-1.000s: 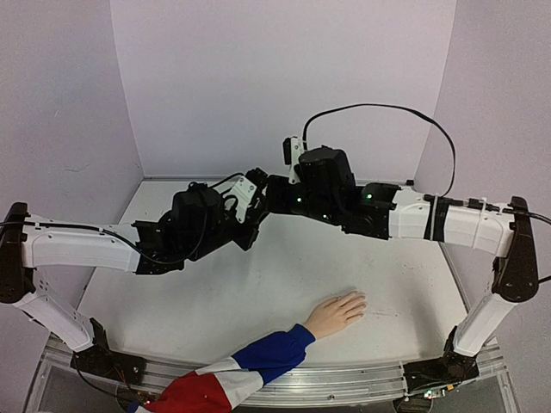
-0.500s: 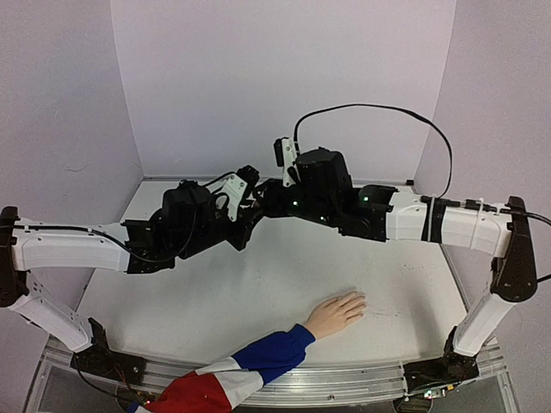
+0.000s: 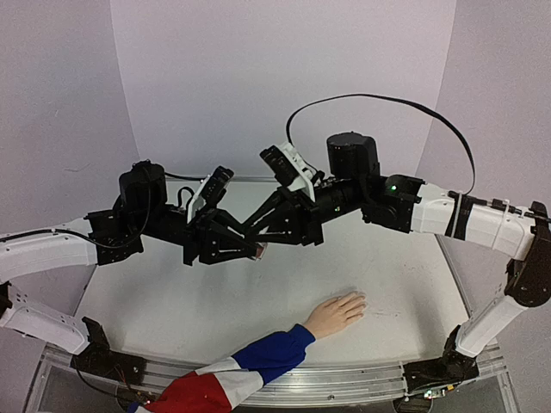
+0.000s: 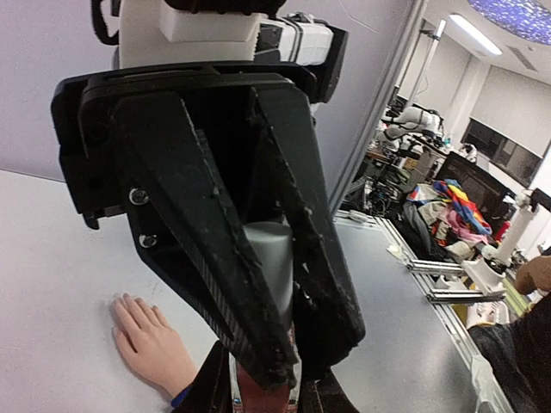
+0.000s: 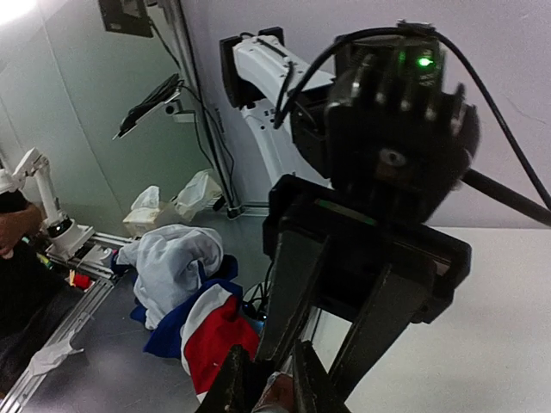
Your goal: Paint the nails
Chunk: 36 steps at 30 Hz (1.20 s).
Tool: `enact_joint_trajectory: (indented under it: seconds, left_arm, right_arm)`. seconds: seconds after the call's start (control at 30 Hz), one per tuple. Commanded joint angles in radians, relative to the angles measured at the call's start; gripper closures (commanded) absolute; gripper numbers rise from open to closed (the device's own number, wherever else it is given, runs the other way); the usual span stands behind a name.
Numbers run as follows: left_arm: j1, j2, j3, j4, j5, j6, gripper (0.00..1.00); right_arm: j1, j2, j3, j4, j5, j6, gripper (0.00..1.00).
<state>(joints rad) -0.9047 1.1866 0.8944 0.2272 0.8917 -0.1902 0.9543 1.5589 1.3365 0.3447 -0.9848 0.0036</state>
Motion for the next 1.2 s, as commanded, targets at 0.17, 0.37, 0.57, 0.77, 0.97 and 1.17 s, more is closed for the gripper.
enact_joint_trajectory:
  seconds: [0.17,0.37,0.57,0.77,0.97,1.17]
  left_arm:
    - [0.012,-0.021,0.045,0.119,0.072,0.033,1.00]
    - [-0.004,-0.033,-0.028,0.106,-0.455,0.152,1.00]
    - [-0.033,-0.006,-0.038,0.106,-0.850,0.221,1.00]
    - [-0.075,0.077,0.007,0.107,-1.053,0.275,1.00]
    - [-0.097,0.116,0.030,0.107,-1.123,0.280,1.00]
    - [-0.118,0.118,0.033,0.106,-1.133,0.273,1.00]
  right_arm:
    - [-0.034,-0.012,0.011,-0.088,0.088,-0.051,0.72]
    - [-0.038,-0.116,-0.057,-0.096,0.720,0.144,0.20]
    - [-0.035,-0.164,-0.106,-0.077,0.866,0.381,0.15]
    - [0.005,-0.092,-0.048,-0.024,0.931,0.536,0.32]
    - [0.038,0.009,0.038,-0.024,1.026,0.595,0.45]
    - [0.052,0.094,0.110,-0.048,1.070,0.593,0.61]
